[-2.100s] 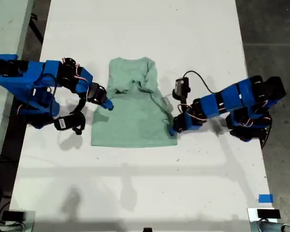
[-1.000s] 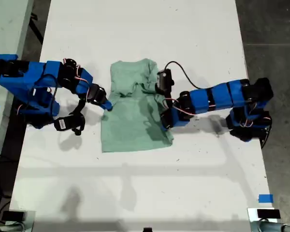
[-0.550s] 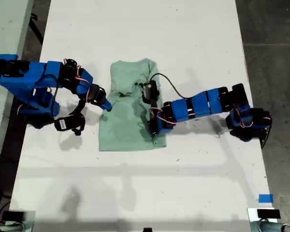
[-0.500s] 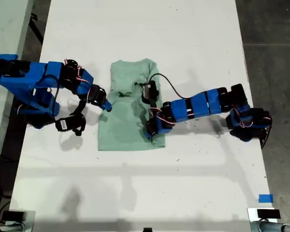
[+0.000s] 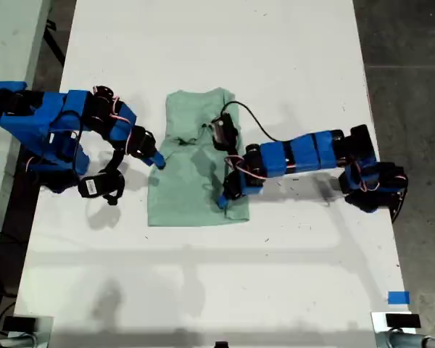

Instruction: Fold tshirt

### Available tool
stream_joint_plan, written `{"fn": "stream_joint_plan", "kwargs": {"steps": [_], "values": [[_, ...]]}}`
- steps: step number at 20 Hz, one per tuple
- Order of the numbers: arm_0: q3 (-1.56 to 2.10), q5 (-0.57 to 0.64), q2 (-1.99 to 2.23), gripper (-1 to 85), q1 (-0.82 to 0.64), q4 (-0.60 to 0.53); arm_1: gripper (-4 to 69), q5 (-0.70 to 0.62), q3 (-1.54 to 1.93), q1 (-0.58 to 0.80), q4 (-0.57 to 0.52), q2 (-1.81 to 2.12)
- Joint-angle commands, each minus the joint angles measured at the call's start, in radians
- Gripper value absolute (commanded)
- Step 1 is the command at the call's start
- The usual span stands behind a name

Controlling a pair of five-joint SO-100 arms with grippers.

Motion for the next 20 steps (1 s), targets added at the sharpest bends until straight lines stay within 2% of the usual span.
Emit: {"fn": "stream_joint_plan", "kwargs": {"steps": [1,4,7,13,18,19,20], "values": [[0.018,-0.037,0.034,12.5,0.021,-0.018,26.1,-0.032,-0.067,-0.009,0.069,0.189],[0.201,-0.120,0.041,14.5,0.046,-0.164,25.2,-0.044,-0.015,0.006,0.089,0.273],[0.445,-0.212,0.103,16.3,0.064,-0.364,24.5,-0.046,0.005,0.009,0.107,0.287],[0.687,-0.354,0.127,15.2,0.138,-0.532,23.0,-0.049,0.009,0.002,0.100,0.279],[0.727,-0.425,0.002,14.0,0.215,-0.758,22.8,-0.035,0.020,-0.009,0.097,0.276],[0.727,-0.431,-0.032,11.9,0.224,-0.813,22.8,-0.032,0.023,-0.011,0.094,0.276],[0.726,-0.439,-0.054,5.8,0.230,-0.844,22.8,-0.029,0.023,-0.012,0.092,0.273]]}}
